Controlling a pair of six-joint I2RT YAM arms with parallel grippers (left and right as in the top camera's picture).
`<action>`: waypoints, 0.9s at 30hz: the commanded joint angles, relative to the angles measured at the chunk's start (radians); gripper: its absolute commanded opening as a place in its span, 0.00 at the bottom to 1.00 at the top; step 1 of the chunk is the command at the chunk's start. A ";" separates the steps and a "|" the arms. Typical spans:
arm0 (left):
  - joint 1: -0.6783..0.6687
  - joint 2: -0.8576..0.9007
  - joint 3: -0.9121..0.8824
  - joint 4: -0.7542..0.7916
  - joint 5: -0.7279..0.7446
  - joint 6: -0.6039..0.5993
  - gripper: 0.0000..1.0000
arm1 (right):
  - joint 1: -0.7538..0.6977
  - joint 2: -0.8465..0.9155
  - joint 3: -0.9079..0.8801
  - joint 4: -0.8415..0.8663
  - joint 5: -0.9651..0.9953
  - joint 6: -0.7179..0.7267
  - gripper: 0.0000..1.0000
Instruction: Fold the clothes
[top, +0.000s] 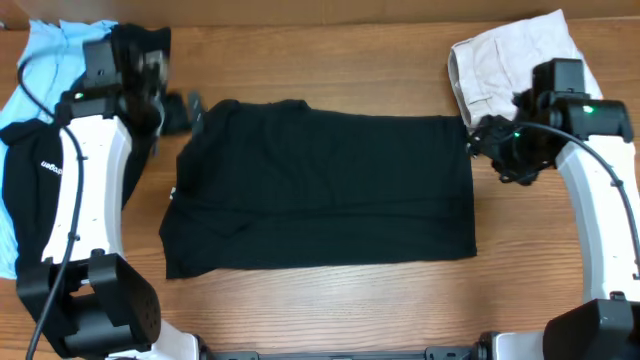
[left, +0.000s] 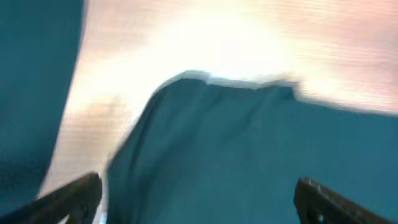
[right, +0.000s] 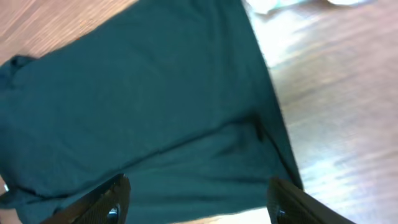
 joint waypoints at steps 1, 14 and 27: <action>-0.089 0.074 0.022 0.171 0.091 0.098 1.00 | 0.050 -0.012 0.023 0.038 -0.002 -0.019 0.76; -0.309 0.518 0.212 0.469 -0.031 0.254 1.00 | 0.063 -0.012 0.023 0.037 0.011 -0.018 0.78; -0.333 0.595 0.262 0.433 -0.174 0.259 0.71 | 0.063 -0.012 0.023 0.018 0.011 -0.018 0.78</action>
